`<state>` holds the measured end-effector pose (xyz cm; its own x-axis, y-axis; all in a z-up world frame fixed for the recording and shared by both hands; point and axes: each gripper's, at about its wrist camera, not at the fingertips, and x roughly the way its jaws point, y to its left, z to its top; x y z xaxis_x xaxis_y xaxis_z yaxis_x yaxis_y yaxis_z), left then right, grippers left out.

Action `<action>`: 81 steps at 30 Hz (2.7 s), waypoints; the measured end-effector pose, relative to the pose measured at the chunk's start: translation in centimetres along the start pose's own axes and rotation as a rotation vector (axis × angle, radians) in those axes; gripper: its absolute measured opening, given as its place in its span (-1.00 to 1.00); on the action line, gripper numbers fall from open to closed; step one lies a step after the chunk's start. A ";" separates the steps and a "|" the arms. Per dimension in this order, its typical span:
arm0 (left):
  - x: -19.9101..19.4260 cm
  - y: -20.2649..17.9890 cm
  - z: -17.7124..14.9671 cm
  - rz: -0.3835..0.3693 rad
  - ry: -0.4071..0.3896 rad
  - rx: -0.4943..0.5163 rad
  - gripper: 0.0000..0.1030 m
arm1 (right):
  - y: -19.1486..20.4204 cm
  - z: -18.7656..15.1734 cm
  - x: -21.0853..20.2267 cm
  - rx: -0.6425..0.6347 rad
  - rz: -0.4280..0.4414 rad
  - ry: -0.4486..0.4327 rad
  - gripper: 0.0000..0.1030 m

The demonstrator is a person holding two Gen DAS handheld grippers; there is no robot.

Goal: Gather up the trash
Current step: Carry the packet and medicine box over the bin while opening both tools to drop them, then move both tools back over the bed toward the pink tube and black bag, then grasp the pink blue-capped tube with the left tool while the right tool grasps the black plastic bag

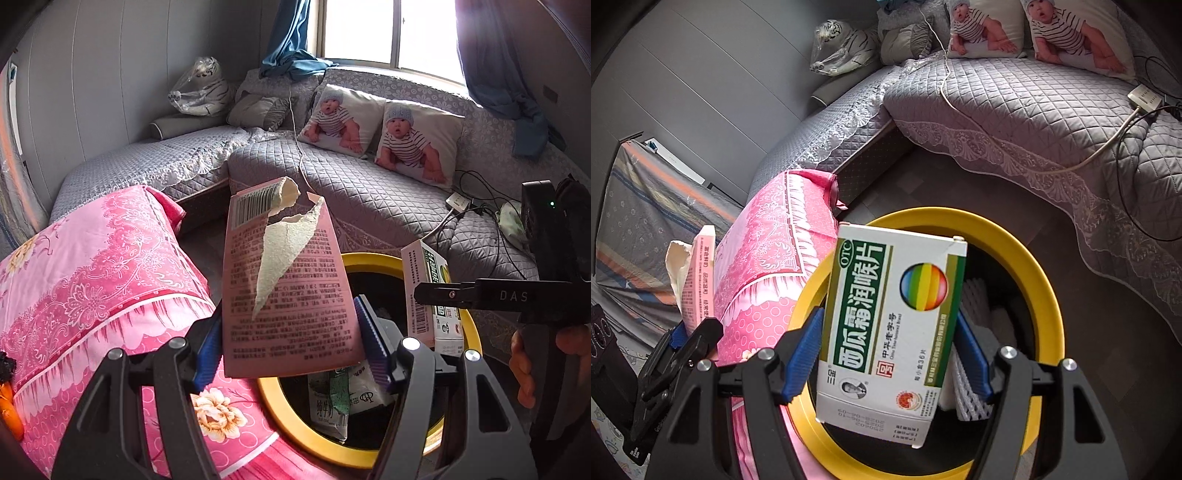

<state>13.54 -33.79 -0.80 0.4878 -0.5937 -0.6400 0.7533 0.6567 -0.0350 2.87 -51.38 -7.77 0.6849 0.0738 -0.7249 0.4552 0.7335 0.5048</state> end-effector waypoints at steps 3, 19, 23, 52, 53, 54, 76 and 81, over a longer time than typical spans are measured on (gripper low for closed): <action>1.0 0.1 -0.1 -0.022 0.025 -0.012 0.21 | -0.1 -0.1 0.3 0.003 -0.010 0.006 0.26; -1.3 5.9 -0.9 -0.027 0.006 -0.189 0.83 | -0.7 -0.9 -0.7 0.067 0.041 0.010 0.52; -4.0 8.0 -0.7 0.002 -0.041 -0.189 0.83 | 2.0 -1.0 -0.8 0.019 0.093 0.024 0.52; -19.9 36.1 -17.8 0.175 -0.005 -0.085 0.83 | 24.7 -6.2 6.9 -0.392 0.226 0.250 0.52; -19.7 36.6 -18.0 0.171 -0.001 -0.090 0.83 | 24.9 -6.2 6.9 -0.397 0.222 0.250 0.52; -19.6 37.0 -18.1 0.173 0.000 -0.097 0.82 | 25.1 -6.3 7.0 -0.401 0.218 0.251 0.52; -16.5 40.4 -19.5 0.160 0.142 -0.233 -0.12 | 26.3 -6.7 7.0 -0.424 0.219 0.258 0.52; -17.8 40.4 -19.4 0.172 0.130 -0.248 -0.32 | 29.2 -7.1 6.5 -0.534 0.244 0.252 0.52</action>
<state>26.74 12.36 -5.71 0.5261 -0.4105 -0.7448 0.5269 0.8448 -0.0934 16.57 -24.68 -1.09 0.5488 0.3899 -0.7395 -0.0879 0.9066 0.4128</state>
